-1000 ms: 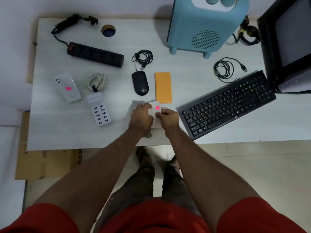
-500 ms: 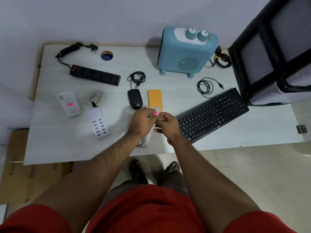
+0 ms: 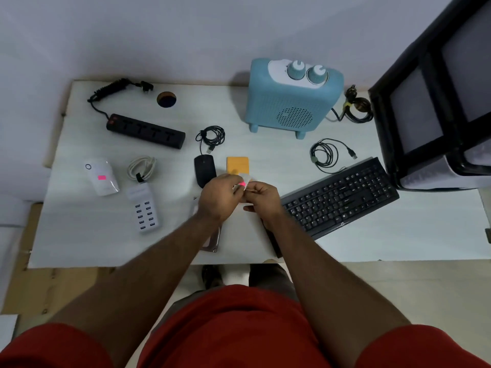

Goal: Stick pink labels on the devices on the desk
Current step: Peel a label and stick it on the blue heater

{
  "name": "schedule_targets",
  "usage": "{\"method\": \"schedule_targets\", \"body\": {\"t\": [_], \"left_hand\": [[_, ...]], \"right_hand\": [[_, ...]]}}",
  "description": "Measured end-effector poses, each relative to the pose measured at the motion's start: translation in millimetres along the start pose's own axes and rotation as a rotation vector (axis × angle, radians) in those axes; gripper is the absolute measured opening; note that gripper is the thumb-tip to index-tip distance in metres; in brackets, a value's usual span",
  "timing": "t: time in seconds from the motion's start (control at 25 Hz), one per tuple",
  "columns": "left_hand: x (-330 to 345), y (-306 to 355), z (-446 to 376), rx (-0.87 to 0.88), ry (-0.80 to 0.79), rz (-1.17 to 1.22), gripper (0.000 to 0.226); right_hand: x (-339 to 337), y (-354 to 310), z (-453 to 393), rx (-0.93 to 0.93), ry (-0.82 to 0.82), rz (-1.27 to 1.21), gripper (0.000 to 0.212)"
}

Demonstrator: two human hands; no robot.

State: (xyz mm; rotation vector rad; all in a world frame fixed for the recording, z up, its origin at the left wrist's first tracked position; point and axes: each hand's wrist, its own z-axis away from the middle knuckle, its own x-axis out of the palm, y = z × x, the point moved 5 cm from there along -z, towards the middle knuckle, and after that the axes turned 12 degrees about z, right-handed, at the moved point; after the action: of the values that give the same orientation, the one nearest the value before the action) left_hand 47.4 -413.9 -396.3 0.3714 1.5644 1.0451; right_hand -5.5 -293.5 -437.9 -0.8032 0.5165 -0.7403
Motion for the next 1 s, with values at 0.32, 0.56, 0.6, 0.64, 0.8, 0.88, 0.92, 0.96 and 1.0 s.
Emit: {"method": "schedule_targets", "body": {"t": [0.32,0.56,0.6,0.64,0.8,0.88,0.92,0.96,1.0], "left_hand": [[42,22,-51,-0.034,-0.125,-0.257,0.026],[44,22,-66,-0.041,-0.131,-0.237,0.027],[42,21,-66,-0.026,-0.131,-0.221,0.028],[41,19,-66,-0.006,-0.129,-0.215,0.029],[36,10,-67,0.056,-0.127,-0.312,0.028],[34,6,-68,0.077,-0.133,-0.358,0.034],[32,4,-67,0.084,-0.138,-0.37,0.034],[31,3,-66,0.092,-0.134,-0.374,0.033],[29,2,-64,0.099,-0.124,-0.372,0.03]], "right_hand": [[-52,-7,-47,0.022,-0.134,0.054,0.028],[-59,-7,-53,0.066,-0.148,-0.052,0.018],[-57,-7,-54,0.079,-0.151,-0.067,0.018],[-54,-8,-54,0.09,-0.153,-0.069,0.018],[-45,-10,-50,0.135,-0.134,-0.1,0.019],[-40,-11,-51,0.163,-0.115,-0.116,0.022],[-37,-10,-51,0.174,-0.107,-0.124,0.023],[-33,-10,-51,0.183,-0.099,-0.128,0.026],[-31,-11,-51,0.188,-0.091,-0.123,0.027]]}}
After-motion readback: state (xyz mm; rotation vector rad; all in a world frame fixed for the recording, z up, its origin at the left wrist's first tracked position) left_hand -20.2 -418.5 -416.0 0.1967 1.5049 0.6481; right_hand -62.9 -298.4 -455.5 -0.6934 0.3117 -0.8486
